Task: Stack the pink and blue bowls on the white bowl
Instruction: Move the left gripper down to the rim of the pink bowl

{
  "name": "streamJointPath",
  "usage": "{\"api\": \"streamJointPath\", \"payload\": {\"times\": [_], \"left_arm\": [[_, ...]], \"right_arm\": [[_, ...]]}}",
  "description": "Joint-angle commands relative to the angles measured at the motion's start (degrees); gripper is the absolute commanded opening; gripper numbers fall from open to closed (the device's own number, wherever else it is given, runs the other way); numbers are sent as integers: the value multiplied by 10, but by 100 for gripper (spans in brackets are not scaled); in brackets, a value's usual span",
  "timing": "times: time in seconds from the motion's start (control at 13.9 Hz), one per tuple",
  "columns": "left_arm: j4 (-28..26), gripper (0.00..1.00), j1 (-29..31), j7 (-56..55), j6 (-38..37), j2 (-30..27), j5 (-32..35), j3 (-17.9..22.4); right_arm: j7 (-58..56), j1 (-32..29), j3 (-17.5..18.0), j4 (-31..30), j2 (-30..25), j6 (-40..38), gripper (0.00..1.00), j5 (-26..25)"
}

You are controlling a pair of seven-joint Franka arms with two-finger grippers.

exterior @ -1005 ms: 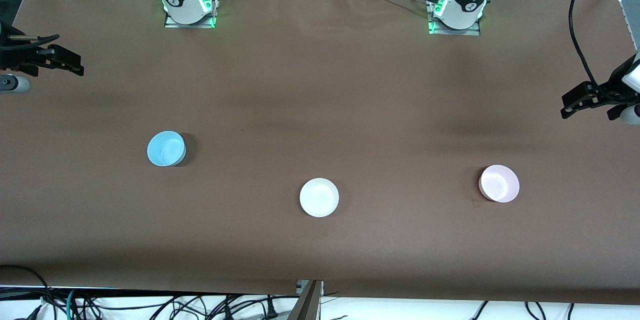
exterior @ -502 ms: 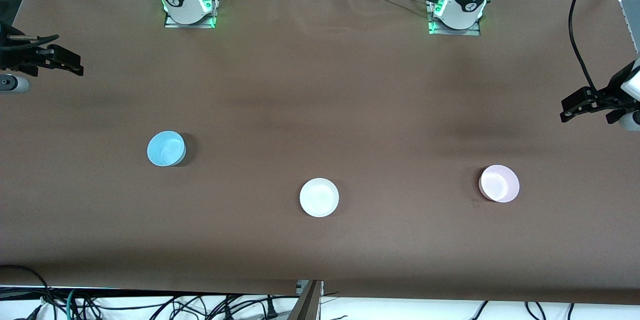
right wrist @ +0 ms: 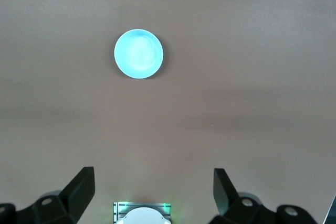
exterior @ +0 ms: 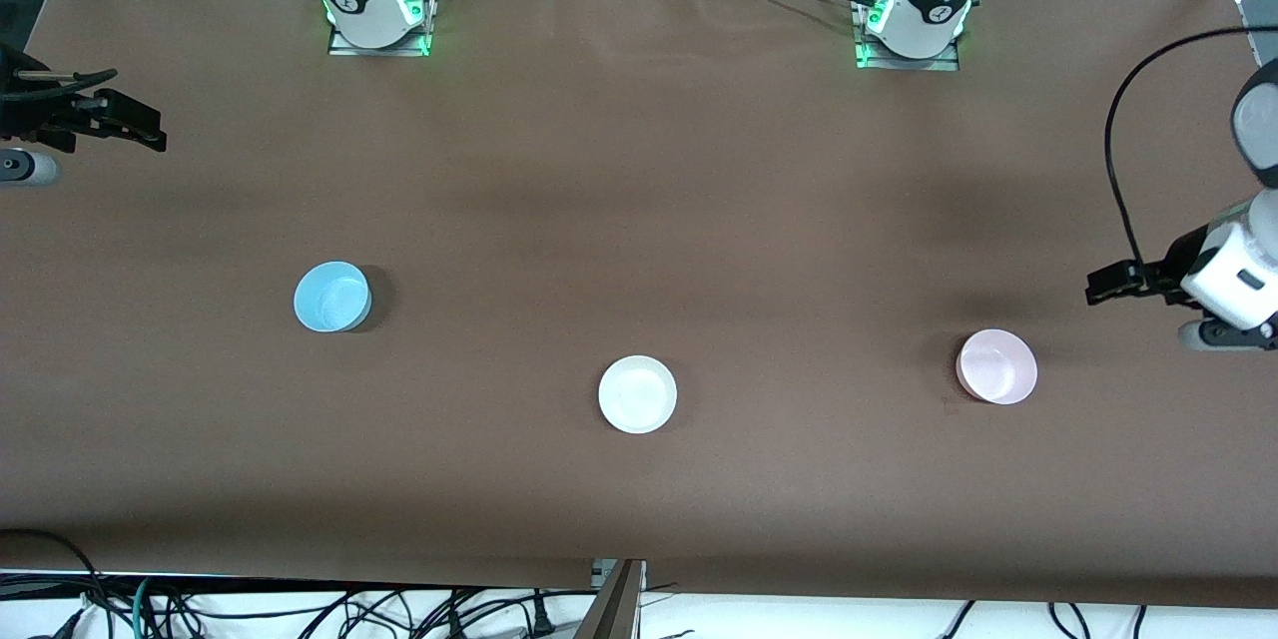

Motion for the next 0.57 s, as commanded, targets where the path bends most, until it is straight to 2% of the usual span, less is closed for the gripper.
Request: {"api": "streamJointPath", "payload": {"times": [0.0, 0.22, 0.5], "left_arm": [[-10, 100, 14, 9, 46, 31, 2, -4], [-34, 100, 32, 22, 101, 58, -9, -5], [-86, 100, 44, 39, 224, 102, -29, -5]], "right_arm": [[-5, -6, 2, 15, 6, -5, 100, 7], [-5, -6, 2, 15, 6, -5, 100, 7], [-3, -6, 2, 15, 6, -5, 100, 9]]}}
